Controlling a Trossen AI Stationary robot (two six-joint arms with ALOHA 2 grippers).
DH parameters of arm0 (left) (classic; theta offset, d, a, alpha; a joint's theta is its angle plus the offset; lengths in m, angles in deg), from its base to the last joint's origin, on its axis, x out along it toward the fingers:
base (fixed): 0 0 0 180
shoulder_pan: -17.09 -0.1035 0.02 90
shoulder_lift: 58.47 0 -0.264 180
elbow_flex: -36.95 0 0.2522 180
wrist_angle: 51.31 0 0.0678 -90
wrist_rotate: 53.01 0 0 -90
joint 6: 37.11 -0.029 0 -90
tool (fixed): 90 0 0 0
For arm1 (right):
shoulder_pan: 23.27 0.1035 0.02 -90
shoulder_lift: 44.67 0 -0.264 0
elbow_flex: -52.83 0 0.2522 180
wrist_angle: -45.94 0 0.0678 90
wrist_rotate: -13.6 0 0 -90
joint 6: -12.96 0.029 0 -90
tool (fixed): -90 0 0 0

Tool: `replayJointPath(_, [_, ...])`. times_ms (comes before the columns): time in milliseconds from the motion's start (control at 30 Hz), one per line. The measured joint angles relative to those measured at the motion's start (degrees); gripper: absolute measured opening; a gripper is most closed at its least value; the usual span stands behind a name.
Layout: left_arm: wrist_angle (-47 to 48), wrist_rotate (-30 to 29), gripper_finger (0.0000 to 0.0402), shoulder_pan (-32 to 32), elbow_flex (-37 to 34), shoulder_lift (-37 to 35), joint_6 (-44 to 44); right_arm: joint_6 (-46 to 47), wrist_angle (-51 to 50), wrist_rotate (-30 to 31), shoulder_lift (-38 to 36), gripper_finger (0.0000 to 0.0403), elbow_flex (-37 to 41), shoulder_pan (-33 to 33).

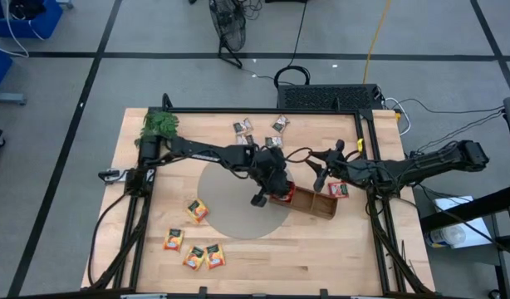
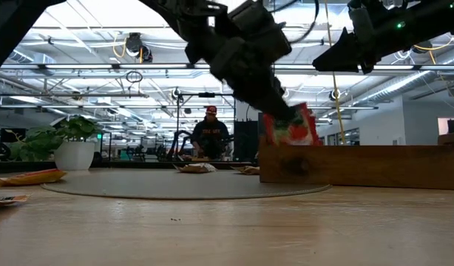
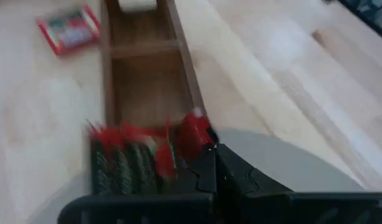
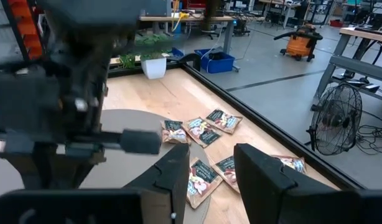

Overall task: Pick & Place Tea
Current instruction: Put the red tea bag into the left section of the wooden organizer

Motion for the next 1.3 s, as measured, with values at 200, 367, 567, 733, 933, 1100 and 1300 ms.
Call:
replayJointPath(200, [-0.66,-3.46,0.0,0.0,0.04,1.52,0.59,0.02,-0.03,0.02,-0.02,0.0112,0.0,0.0])
replayJointPath(367, [-1.79,-8.21,0.0012,0.3,0.07,2.03,3.14,0.61,-0.06,0.0,-0.02,0.0112,0.0,0.0])
replayJointPath(567, [-2.12,-17.91,0.0053,1.57,0.03,1.6,5.96,1.42,-0.62,0.0,0.01,0.0113,-0.02,0.0])
replayJointPath(733, [-1.74,-18.69,0.009,2.32,0.03,1.57,6.09,1.46,-0.55,0.0,-0.02,0.0112,-0.02,0.0])
replayJointPath(933, [-1.73,-22.78,0.0124,3.49,-0.03,1.17,5.91,1.46,-0.53,0.0,-0.02,0.0112,-0.02,0.0])
replayJointPath(1100, [-1.95,-28.53,0.0136,4.38,-0.03,-0.34,5.41,1.2,-0.53,0.0,-0.01,0.0112,-0.02,0.0])
replayJointPath(1300, [-3.11,-28.97,0.0138,4.75,-0.02,-3.09,4.11,1.04,-1.04,-0.02,-0.01,0.0112,-0.02,0.0])
